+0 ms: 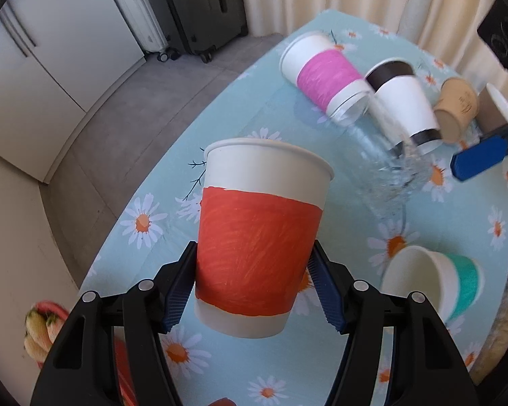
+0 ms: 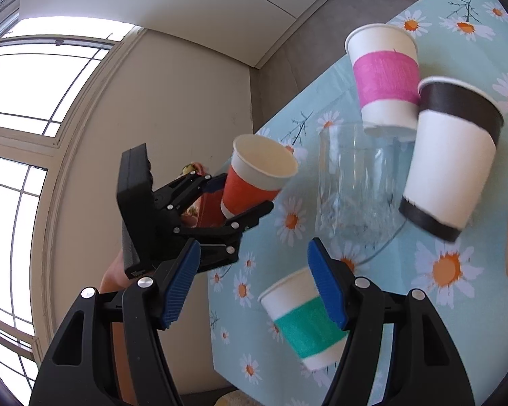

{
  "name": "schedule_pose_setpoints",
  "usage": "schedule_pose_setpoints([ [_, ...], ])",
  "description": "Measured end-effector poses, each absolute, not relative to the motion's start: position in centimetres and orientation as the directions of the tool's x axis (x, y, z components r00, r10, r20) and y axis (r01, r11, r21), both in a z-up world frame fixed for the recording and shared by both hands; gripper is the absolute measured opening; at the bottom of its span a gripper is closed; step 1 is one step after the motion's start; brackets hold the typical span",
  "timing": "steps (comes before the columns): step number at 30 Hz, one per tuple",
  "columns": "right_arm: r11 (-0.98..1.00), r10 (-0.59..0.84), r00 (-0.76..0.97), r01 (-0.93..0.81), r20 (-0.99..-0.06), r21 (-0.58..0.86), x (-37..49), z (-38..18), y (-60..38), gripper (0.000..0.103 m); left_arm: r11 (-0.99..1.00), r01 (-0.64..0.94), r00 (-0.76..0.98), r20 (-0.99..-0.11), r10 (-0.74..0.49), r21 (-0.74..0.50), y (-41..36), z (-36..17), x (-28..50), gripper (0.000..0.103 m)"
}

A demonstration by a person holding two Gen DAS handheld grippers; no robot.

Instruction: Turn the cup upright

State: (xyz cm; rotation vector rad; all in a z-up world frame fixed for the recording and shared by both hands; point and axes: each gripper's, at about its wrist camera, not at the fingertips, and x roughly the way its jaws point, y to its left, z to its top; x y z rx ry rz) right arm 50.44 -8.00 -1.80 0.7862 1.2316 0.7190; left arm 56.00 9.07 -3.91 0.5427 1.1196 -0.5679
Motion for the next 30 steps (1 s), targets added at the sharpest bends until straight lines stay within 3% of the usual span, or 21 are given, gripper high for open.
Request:
schedule_pose_setpoints([
  [14,0.486,0.867,0.194,-0.126,-0.459,0.865,43.4,3.8,-9.9,0.067,0.836,0.549,0.428,-0.85,-0.307,-0.026,9.3,4.4,46.1,0.063],
  [22,0.539,0.839,0.207,-0.18,-0.504,0.823,38.1,6.3,-11.9,0.067,0.904,0.412,0.487,-0.812,-0.323,-0.112,8.1,6.5,39.8,0.063],
  [30,0.582,0.812,0.21,-0.224,-0.544,0.782,34.4,7.5,-14.8,0.067,0.938,0.267,0.528,-0.781,-0.334,-0.22,6.7,5.1,34.7,0.063],
])
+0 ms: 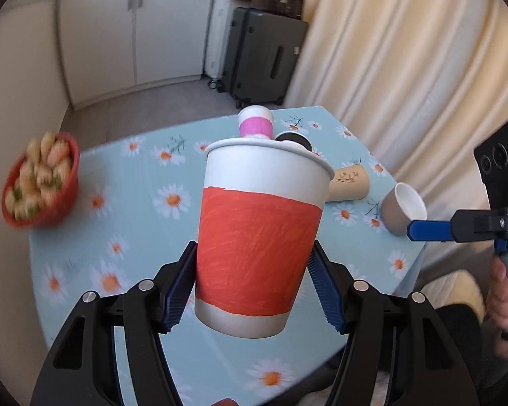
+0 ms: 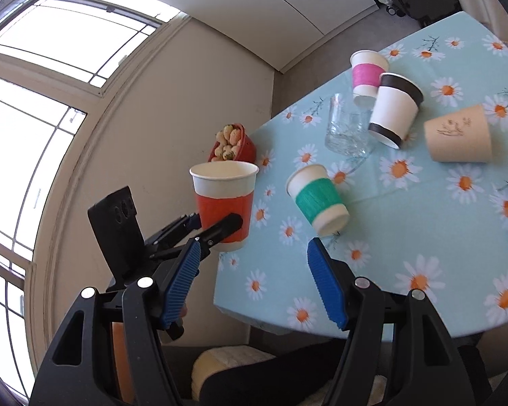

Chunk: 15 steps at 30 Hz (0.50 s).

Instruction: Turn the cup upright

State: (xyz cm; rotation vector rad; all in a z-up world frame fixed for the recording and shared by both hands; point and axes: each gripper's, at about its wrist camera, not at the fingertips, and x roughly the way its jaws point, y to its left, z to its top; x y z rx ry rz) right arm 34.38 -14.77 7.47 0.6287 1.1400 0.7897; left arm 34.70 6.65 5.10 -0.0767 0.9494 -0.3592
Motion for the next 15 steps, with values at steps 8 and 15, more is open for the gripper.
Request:
schedule_pose_setpoints([
  [8,0.594,0.804,0.158,-0.194,-0.573,0.781,33.2,5.2,-16.6,0.067,0.909,0.07,0.546,-0.747,-0.38,-0.411,6.3,2.0,31.1,0.063],
  [15,0.611,0.791,0.108,-0.168,-0.602,0.774,33.0,2.5,-17.0,0.067,0.835,-0.068,0.498,-0.743,-0.446,-0.546,5.3,-2.1,29.4,0.063],
])
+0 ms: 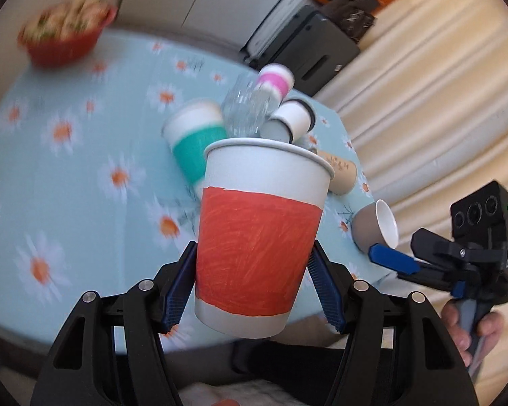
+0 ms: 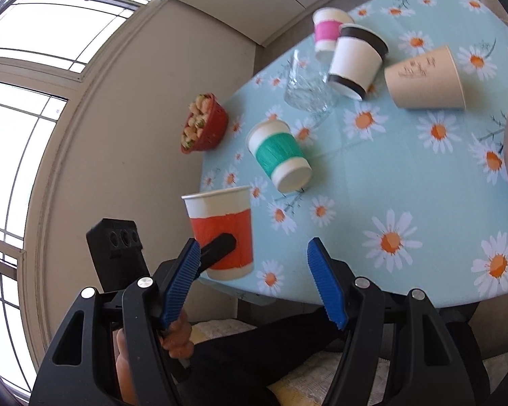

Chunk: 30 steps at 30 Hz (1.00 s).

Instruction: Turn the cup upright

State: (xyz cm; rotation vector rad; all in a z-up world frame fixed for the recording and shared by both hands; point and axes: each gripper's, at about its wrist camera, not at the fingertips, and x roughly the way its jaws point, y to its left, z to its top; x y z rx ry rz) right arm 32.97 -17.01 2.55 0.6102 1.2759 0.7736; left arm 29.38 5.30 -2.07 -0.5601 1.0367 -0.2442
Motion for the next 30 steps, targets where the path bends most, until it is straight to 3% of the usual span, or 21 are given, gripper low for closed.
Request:
schedule_pose_setpoints([
  [14,0.646,0.762,0.077,-0.133,-0.642,0.751,33.0,-1.2,-16.7,0.067,0.773,-0.205,0.399,-0.773,-0.494,-0.6,3.1,-8.6,30.1,0.063],
  [23,0.661,0.75,0.068,-0.123,-0.658,0.74,33.5,-2.3,-16.7,0.067,0.799,-0.227,0.397,-0.802,-0.446,-0.557,2.0,-9.2,30.4,0.064],
  [30,0.659,0.752,0.069,-0.108,-0.655,0.745,33.6,-2.6,-16.8,0.067,0.809,-0.231,0.407,-0.809,-0.425,-0.541,2.2,-8.7,30.4,0.074],
])
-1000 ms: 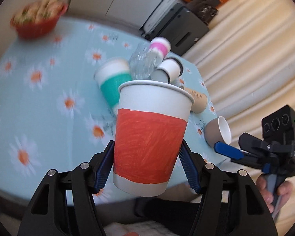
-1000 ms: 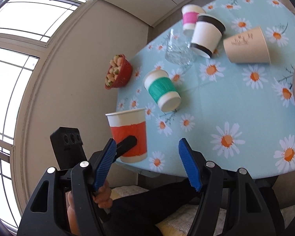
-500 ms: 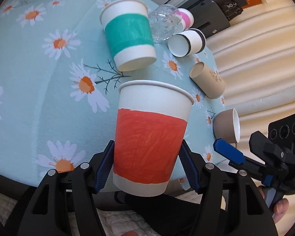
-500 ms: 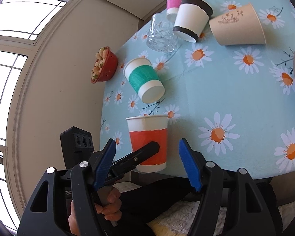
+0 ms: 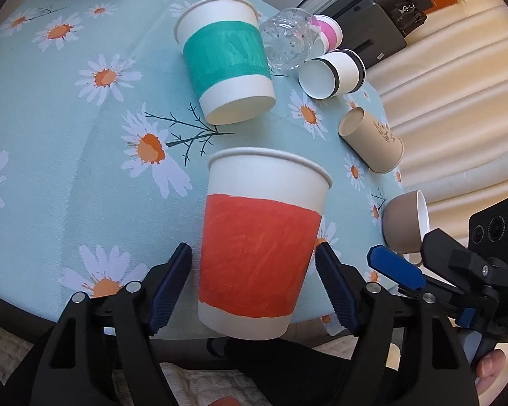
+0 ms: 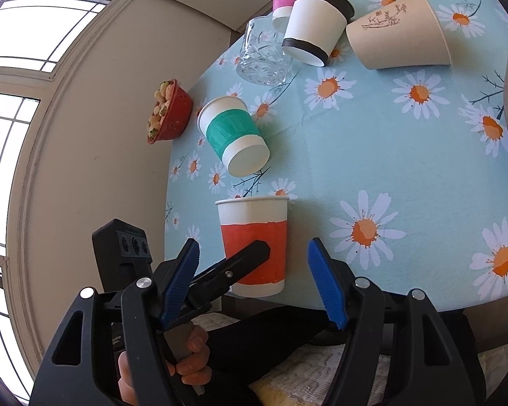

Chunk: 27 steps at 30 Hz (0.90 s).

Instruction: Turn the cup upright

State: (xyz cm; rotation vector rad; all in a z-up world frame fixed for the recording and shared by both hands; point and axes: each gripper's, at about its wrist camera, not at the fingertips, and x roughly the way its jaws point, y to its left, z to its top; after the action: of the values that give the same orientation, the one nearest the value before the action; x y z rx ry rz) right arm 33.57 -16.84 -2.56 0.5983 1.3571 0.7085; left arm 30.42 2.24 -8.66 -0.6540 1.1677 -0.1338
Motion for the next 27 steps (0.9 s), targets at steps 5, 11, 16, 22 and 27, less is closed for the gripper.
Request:
schedule_pose_setpoints([
  [5,0.648,0.762,0.077,-0.102,-0.643,0.755,33.7,-2.2,-17.0,0.067,0.811,-0.227,0.41,-0.808,-0.423,-0.54,2.5,-8.3,30.1,0.074],
  [11,0.646,0.763,0.069,-0.103,-0.643,0.756,33.9,-2.3,-16.5,0.067,0.789,-0.216,0.429,-0.782,-0.452,-0.575,3.1,-7.3,29.3,0.074],
  [16,0.653,0.757,0.039,-0.091,-0.652,0.752,34.1,-3.5,-15.3,0.067,0.774,-0.218,0.442,-0.767,-0.465,-0.595,4.1,-6.5,28.2,0.074],
  [22,0.692,0.718,0.006,-0.105,-0.696,0.714,34.5,-4.7,-13.6,0.067,0.756,-0.206,0.468,-0.741,-0.482,-0.622,5.4,-5.7,26.4,0.074],
  [27,0.719,0.689,0.0,-0.128,-0.725,0.683,34.6,-5.0,-12.5,0.067,0.725,-0.212,0.479,-0.716,-0.507,-0.655,6.5,-6.0,25.1,0.074],
])
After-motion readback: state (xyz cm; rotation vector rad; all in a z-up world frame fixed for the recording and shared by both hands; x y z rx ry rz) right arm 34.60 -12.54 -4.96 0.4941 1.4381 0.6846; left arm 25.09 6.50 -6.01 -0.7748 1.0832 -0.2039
